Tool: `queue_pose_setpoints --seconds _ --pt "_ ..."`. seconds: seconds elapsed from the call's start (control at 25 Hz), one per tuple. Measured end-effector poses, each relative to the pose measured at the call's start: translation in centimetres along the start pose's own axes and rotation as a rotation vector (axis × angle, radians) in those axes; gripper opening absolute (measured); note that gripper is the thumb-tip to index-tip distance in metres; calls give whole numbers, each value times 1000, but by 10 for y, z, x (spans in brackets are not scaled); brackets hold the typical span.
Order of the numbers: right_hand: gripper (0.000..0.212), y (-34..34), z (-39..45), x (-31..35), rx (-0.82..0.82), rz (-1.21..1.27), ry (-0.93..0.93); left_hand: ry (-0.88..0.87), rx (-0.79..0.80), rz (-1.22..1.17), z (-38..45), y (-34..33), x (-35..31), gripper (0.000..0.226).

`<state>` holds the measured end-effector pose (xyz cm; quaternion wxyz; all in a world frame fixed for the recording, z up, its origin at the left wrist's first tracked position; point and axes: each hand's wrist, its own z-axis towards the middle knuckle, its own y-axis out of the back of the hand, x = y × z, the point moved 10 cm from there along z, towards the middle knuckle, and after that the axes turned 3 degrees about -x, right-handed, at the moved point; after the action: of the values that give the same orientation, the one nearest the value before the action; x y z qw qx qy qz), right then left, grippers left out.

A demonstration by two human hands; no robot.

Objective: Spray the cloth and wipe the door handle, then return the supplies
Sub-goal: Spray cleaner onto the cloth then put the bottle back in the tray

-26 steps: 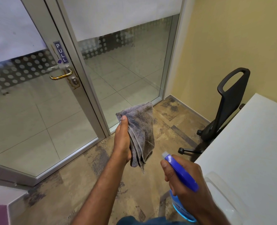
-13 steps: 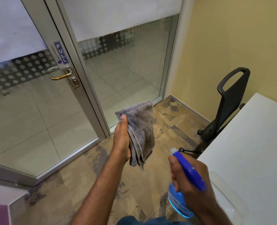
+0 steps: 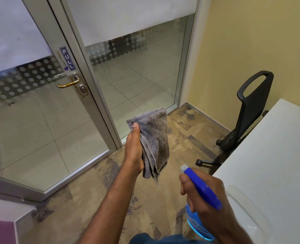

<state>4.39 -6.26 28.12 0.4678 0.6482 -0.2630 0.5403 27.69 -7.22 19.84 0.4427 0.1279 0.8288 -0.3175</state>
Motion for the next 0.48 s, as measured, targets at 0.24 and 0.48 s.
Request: queue_pose_setpoints --seconds 0.24,0.48 --pt "60 9 -5 -8 4 23 -15 -10 18 2 2 -9 0 35" --pt "43 18 -7 -8 -10 17 2 14 6 20 1 -17 9 36"
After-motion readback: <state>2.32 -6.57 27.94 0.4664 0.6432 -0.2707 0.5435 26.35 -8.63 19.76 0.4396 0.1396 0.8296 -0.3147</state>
